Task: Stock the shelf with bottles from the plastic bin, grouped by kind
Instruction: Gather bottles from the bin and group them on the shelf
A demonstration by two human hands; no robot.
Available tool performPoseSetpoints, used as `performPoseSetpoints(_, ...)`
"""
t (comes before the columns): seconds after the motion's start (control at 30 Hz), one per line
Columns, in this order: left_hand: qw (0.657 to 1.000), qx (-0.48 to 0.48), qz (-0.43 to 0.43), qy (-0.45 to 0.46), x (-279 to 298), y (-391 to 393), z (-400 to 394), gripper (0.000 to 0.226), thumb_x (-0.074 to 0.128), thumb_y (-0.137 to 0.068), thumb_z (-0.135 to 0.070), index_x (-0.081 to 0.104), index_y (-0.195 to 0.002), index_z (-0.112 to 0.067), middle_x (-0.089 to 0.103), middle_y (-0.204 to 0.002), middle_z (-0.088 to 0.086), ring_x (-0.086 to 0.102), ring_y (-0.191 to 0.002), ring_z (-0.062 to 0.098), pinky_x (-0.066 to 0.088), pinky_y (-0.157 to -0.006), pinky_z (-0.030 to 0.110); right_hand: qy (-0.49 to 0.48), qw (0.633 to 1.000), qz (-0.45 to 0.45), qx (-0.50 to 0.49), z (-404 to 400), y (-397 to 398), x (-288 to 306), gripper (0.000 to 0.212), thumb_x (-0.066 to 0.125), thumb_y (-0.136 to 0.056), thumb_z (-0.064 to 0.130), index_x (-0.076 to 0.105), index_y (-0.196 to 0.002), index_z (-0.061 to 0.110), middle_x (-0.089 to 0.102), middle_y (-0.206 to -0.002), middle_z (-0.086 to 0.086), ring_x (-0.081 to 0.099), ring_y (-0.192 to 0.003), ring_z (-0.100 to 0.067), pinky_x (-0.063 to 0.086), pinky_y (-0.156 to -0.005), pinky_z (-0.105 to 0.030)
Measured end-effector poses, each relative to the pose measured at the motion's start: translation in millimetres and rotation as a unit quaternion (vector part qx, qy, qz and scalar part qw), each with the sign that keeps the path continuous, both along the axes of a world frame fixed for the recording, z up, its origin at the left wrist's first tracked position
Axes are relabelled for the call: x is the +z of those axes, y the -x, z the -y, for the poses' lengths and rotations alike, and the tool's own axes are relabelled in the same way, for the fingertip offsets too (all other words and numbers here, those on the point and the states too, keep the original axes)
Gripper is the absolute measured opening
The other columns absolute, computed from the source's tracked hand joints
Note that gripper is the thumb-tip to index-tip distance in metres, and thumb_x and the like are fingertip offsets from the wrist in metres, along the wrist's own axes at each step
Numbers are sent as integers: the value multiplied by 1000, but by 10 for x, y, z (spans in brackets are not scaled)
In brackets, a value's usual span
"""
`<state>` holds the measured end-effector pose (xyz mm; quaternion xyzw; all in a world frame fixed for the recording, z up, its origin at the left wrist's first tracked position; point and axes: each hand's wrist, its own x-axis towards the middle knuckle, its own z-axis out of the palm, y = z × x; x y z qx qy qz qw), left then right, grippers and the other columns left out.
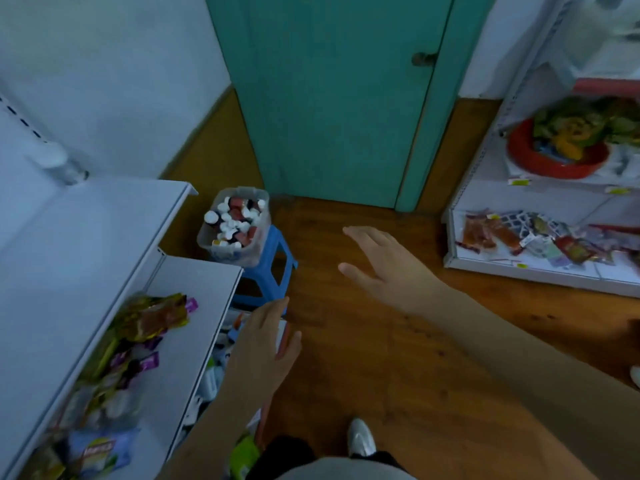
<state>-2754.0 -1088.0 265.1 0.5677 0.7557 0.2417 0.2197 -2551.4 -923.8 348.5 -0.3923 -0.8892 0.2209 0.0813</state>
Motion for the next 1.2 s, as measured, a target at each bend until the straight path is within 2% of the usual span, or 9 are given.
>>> performPoseSetpoints(0.13, 999, 41, 17, -9, -54, 184, -574, 58, 54, -95, -45, 35, -148, -30, 43, -142, -9, 41, -127, 7, 43, -105, 33, 15, 999, -10, 27, -706, 378, -92, 70, 38, -99, 59, 21, -155, 21, 26, -159, 3, 24, -145, -16, 27, -117, -36)
performPoseSetpoints(0.27, 999, 54, 6, -3, -185, 564, -1234, 60, 47, -94, -52, 38, -147, -27, 46, -142, -6, 36, -122, -1, 37, -101, 23, 8, 998, -15, 62, -1472, 972, -200, 69, 40, -99, 57, 22, -155, 22, 27, -159, 4, 24, -145, -16, 27, -117, -34)
performPoseSetpoints(0.37, 998, 64, -17, 1, -340, 935, -1753, 67, 34, -90, -58, 39, -147, -23, 48, -140, -3, 43, -124, 8, 38, -98, 23, -2, 996, -7, 91, -2083, 1463, -255, 68, 42, -99, 55, 24, -154, 20, 31, -157, 0, 28, -144, -19, 28, -117, -35)
performPoseSetpoints(0.47, 995, 99, -11, 11, -428, 1278, -2235, 60, 44, -92, -51, 44, -143, -19, 52, -136, 2, 49, -123, 18, 42, -95, 26, -13, 993, 18, 112, -2664, 1846, -221, 67, 42, -100, 54, 25, -154, 18, 33, -155, -2, 32, -141, -20, 26, -114, -33)
performPoseSetpoints(0.6, 993, 112, -10, 32, -454, 1639, -2726, 56, 47, -94, -47, 44, -142, -18, 52, -135, 2, 50, -122, 19, 47, -98, 33, -1, 991, 35, 130, -3307, 2257, -202, 67, 40, -99, 56, 25, -154, 19, 34, -154, -1, 33, -139, -19, 28, -115, -35)
performPoseSetpoints(0.73, 987, 154, -6, 43, -478, 1971, -3195, 53, 60, -95, -31, 44, -142, -11, 52, -135, 6, 50, -123, 23, 44, -97, 33, 19, 988, 39, 146, -3857, 2774, -401, 67, 43, -99, 54, 28, -153, 17, 35, -153, -3, 34, -139, -21, 29, -114, -36)
performPoseSetpoints(1.0, 958, 280, 29, 56, -710, 2630, -3892, 50, 62, -94, -24, 47, -141, -14, 55, -134, 7, 51, -122, 24, 42, -97, 30, 52, 956, 75, 278, -4894, 4085, -858, 68, 45, -99, 53, 27, -153, 15, 33, -155, -6, 33, -139, -24, 33, -113, -39)
performPoseSetpoints(1.07, 943, 320, 34, 79, -789, 2771, -4084, 51, 60, -95, -26, 47, -142, -11, 55, -135, 9, 52, -121, 27, 44, -98, 34, 62, 948, 79, 301, -5192, 4453, -959, 68, 45, -99, 52, 28, -153, 15, 34, -154, -6, 33, -139, -23, 32, -112, -37)
performPoseSetpoints(1.2, 908, 400, 60, 107, -907, 2952, -4388, 65, 40, -90, -50, 46, -143, -14, 54, -138, 9, 52, -123, 28, 42, -102, 36, 96, 934, 113, 325, -5644, 5095, -1181, 69, 45, -99, 52, 26, -154, 14, 31, -156, -8, 30, -142, -25, 29, -113, -38)
